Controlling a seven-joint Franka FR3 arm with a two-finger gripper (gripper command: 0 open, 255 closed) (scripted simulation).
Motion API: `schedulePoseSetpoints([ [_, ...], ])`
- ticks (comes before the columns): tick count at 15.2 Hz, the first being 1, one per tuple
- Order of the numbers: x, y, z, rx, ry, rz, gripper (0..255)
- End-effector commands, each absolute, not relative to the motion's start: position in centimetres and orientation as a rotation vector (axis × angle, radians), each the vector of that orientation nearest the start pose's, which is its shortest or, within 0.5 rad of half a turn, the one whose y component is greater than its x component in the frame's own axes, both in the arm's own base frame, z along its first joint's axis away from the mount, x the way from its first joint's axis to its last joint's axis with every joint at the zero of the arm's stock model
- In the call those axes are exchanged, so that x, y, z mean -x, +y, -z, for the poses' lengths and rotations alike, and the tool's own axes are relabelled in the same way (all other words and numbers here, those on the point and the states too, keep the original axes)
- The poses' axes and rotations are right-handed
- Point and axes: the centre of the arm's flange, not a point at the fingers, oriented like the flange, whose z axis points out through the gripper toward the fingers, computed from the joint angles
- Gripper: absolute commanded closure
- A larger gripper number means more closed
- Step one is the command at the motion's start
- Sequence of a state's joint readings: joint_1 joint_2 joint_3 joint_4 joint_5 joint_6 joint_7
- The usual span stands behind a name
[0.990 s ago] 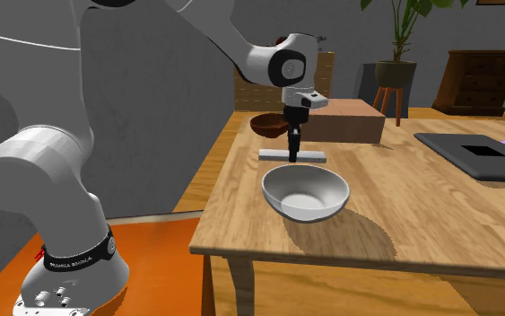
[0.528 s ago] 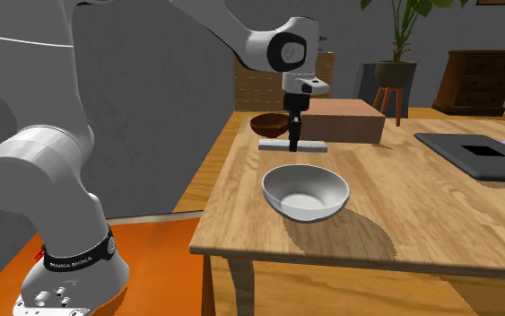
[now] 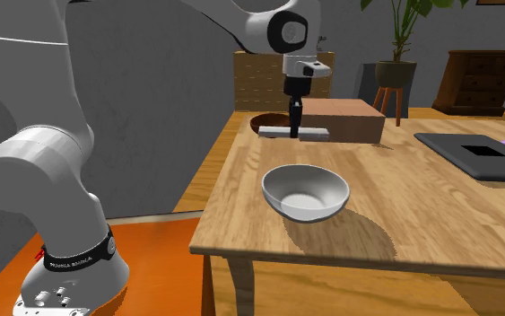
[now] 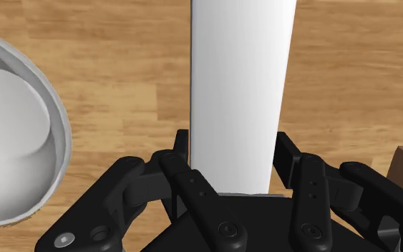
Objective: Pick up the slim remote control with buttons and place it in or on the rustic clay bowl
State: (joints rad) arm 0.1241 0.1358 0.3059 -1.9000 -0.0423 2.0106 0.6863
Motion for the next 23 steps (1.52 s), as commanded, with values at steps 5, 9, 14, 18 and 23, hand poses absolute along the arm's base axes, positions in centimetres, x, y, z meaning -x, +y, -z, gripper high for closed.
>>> schedulePoseSetpoints([
  [5, -54.0, 23.8, -46.2, 3.126, 0.377, -0.027, 255],
  [9, -54.0, 23.8, -48.2, 3.126, 0.377, -0.027, 255],
  [14, -53.8, 30.4, -48.4, 3.126, 0.377, -0.027, 255],
  [18, -53.6, 35.6, -48.5, 3.126, 0.377, -0.027, 255],
  [23, -53.4, 42.2, -48.6, 3.126, 0.377, -0.027, 255],
])
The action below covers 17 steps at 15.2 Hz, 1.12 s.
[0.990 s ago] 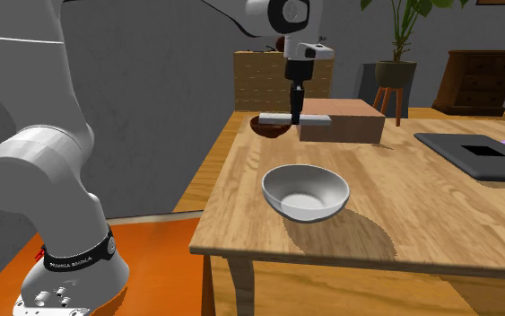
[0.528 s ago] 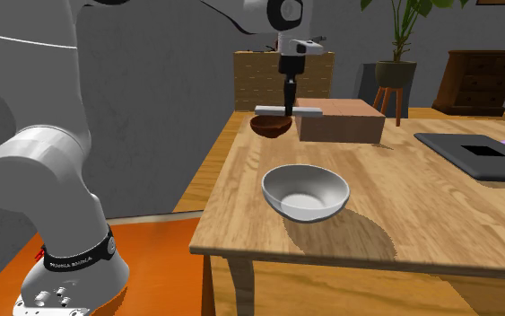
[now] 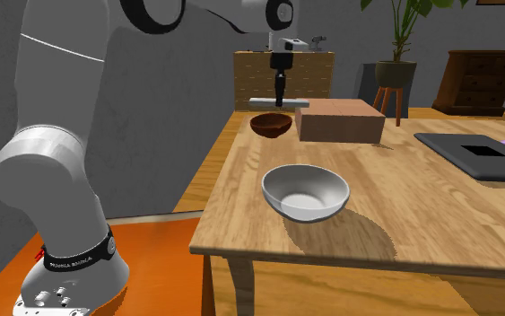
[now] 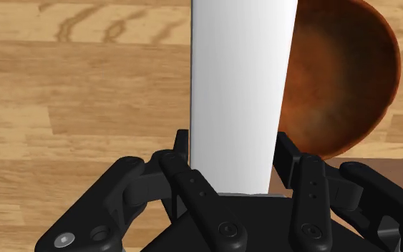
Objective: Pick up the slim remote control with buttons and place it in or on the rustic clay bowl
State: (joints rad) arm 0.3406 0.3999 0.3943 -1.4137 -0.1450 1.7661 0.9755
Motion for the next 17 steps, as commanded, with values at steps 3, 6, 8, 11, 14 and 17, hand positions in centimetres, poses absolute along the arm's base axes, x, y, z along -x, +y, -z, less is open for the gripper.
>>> schedulePoseSetpoints([
  [3, -53.3, 46.2, -48.7, 3.126, 0.377, -0.027, 255],
  [6, -53.2, 49.7, -48.8, 3.126, 0.377, -0.027, 255],
  [8, -53.2, 49.7, -47.7, 3.126, 0.377, -0.027, 255],
  [11, -53.2, 49.7, -46.1, 3.126, 0.377, -0.027, 255],
  [14, -53.2, 49.7, -44.6, 3.126, 0.377, -0.027, 255],
  [17, -53.2, 49.7, -43.0, 3.126, 0.377, -0.027, 255],
])
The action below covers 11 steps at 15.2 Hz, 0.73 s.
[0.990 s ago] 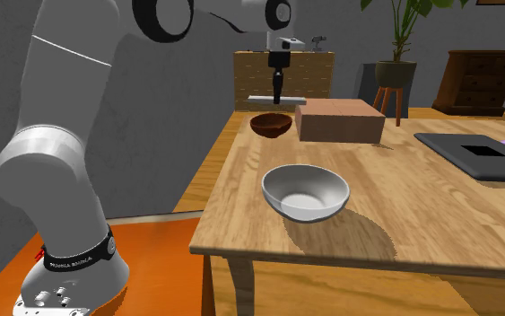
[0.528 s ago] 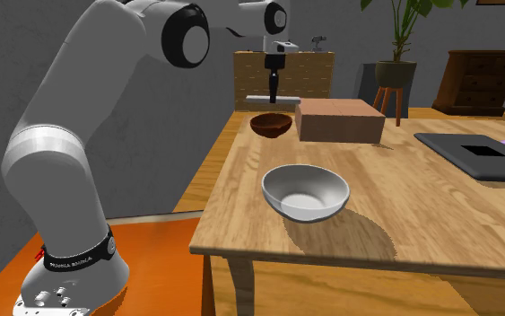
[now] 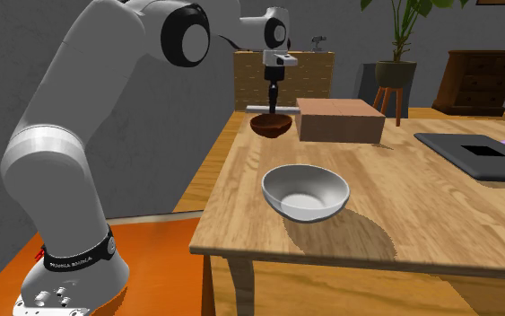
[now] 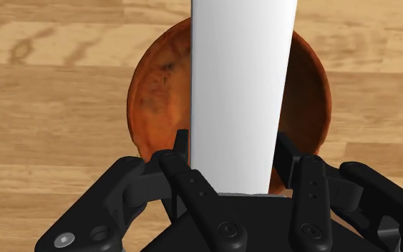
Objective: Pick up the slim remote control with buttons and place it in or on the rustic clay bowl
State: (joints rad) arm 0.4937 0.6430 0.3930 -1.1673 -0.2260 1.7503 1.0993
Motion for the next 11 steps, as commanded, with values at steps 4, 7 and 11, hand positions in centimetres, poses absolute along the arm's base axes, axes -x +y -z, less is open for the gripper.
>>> schedulePoseSetpoints([
  [4, -53.2, 49.7, -41.2, 3.126, 0.377, -0.027, 255],
  [7, -53.2, 49.7, -41.2, 3.126, 0.377, -0.027, 255],
  [11, -53.2, 49.7, -41.2, 3.126, 0.377, -0.027, 255],
])
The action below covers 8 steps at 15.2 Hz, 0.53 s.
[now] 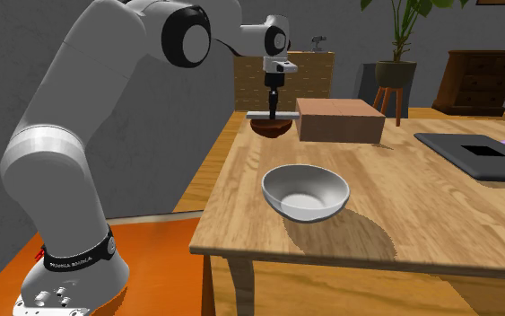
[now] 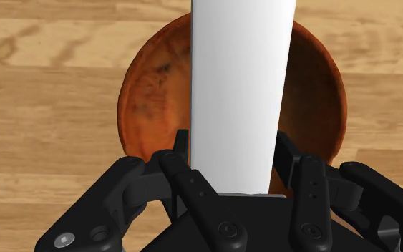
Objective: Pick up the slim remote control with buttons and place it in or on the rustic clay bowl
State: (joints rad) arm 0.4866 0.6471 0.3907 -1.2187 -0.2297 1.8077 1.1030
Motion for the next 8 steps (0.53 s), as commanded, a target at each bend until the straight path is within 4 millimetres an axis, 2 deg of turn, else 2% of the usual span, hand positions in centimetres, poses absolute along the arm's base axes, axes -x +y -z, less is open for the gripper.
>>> schedulePoseSetpoints([
  [1, -53.2, 49.7, -41.2, 3.126, 0.377, -0.027, 0],
  [6, -53.2, 49.7, -41.2, 3.126, 0.377, -0.027, 0],
  [8, -53.2, 49.8, -43.9, 3.126, 0.377, -0.027, 0],
])
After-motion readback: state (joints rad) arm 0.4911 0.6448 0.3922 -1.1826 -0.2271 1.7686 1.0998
